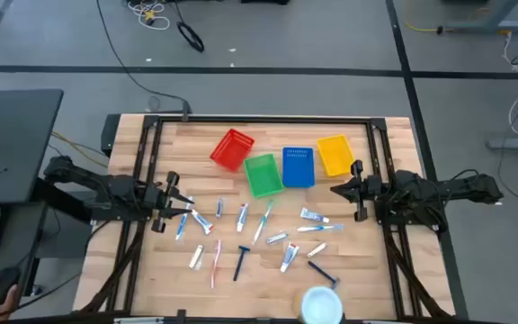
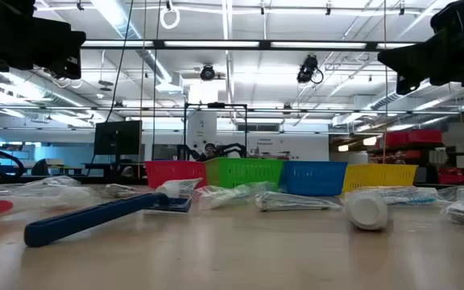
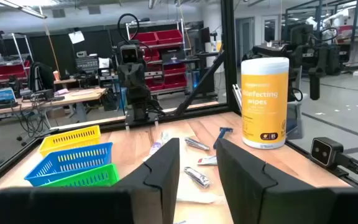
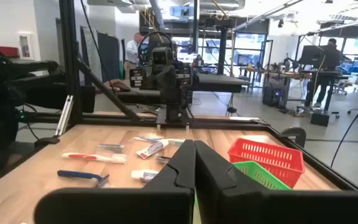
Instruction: Pick & Place Travel size toiletries
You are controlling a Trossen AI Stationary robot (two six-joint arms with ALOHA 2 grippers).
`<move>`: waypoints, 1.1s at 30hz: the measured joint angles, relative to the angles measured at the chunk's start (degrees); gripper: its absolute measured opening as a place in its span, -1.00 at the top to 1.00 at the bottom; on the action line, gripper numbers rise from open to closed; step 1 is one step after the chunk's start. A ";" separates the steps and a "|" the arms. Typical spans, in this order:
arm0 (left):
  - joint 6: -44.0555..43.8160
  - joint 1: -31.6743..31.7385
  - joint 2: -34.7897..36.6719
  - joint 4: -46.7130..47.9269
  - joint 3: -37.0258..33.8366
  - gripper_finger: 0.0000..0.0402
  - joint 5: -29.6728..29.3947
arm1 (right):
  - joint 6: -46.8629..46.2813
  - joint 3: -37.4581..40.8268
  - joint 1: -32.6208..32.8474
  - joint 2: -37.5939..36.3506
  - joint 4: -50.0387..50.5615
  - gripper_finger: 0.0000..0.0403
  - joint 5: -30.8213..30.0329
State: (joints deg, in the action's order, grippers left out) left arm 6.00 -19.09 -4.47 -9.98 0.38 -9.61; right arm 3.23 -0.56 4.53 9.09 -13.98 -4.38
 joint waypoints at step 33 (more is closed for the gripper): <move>1.53 -0.01 -0.02 -1.51 0.00 0.43 -2.20 | 0.00 -0.02 -0.01 0.00 0.00 0.98 0.00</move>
State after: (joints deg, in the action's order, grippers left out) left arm 7.53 -19.10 -4.49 -11.49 0.38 -11.80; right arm 3.22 -0.58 4.52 9.09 -13.98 -4.38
